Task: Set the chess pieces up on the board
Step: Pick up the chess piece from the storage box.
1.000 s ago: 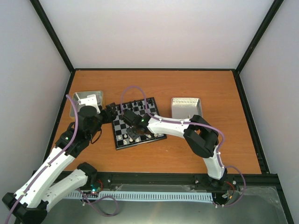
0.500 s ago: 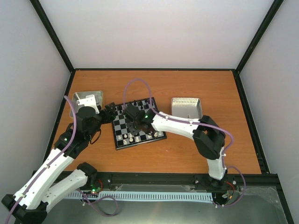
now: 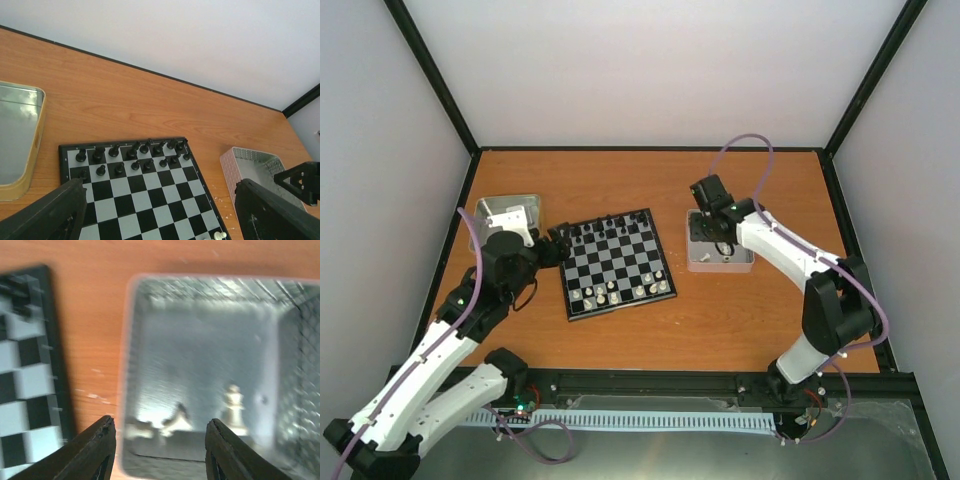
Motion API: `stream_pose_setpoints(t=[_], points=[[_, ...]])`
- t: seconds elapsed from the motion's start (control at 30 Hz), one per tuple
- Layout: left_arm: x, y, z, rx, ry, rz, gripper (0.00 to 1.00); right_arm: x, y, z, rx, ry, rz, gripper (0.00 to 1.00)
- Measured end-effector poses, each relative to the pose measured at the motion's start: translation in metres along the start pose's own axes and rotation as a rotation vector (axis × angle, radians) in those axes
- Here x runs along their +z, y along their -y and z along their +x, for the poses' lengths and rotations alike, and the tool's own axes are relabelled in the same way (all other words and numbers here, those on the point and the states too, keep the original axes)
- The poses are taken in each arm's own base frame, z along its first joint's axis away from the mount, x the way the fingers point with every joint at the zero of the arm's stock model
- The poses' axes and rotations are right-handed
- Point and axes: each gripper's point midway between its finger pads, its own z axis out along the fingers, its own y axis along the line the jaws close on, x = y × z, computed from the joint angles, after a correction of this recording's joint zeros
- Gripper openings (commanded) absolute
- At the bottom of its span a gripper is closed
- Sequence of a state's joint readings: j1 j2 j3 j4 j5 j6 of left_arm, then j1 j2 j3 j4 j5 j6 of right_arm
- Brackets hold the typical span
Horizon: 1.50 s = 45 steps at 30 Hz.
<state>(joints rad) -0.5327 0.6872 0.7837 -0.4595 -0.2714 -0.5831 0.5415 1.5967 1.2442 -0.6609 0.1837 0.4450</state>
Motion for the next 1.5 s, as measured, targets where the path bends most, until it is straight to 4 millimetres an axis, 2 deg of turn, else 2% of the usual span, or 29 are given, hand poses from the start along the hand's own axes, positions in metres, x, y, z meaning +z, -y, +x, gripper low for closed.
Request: stream_pose_setpoints(t=[0.1, 0.17, 0.27, 0.37, 0.67, 0.83, 0.9, 1.03, 1.13, 1.5], points=[[0.004, 0.001, 0.005, 0.005, -0.018, 0.007, 0.82, 0.02, 0.039, 0.022, 0.026, -0.099, 0.092, 0.51], [0.006, 0.002, 0.007, 0.006, -0.026, 0.01, 0.82, 0.03, 0.057, 0.034, 0.037, -0.15, 0.138, 0.5], [0.009, 0.003, 0.012, 0.008, -0.04, 0.017, 0.83, 0.043, 0.076, 0.044, 0.064, -0.2, 0.179, 0.46], [0.012, 0.003, 0.016, 0.01, -0.051, 0.019, 0.82, 0.056, 0.085, 0.048, 0.097, -0.224, 0.19, 0.44], [0.013, 0.004, 0.018, 0.01, -0.057, 0.029, 0.82, 0.087, 0.083, 0.057, 0.232, -0.247, 0.18, 0.46], [0.012, 0.004, 0.018, 0.01, -0.055, 0.03, 0.83, 0.096, 0.089, 0.064, 0.271, -0.263, 0.215, 0.45], [0.012, 0.004, 0.018, 0.01, -0.056, 0.03, 0.82, 0.097, 0.089, 0.063, 0.277, -0.259, 0.219, 0.41], [0.012, 0.004, 0.018, 0.01, -0.056, 0.03, 0.83, 0.099, 0.088, 0.061, 0.277, -0.254, 0.213, 0.24], [0.012, 0.004, 0.018, 0.01, -0.056, 0.03, 0.82, 0.102, 0.087, 0.056, 0.281, -0.243, 0.203, 0.17], [0.014, 0.006, 0.019, 0.009, -0.061, 0.041, 0.82, 0.108, 0.085, 0.042, 0.263, -0.193, 0.166, 0.14]])
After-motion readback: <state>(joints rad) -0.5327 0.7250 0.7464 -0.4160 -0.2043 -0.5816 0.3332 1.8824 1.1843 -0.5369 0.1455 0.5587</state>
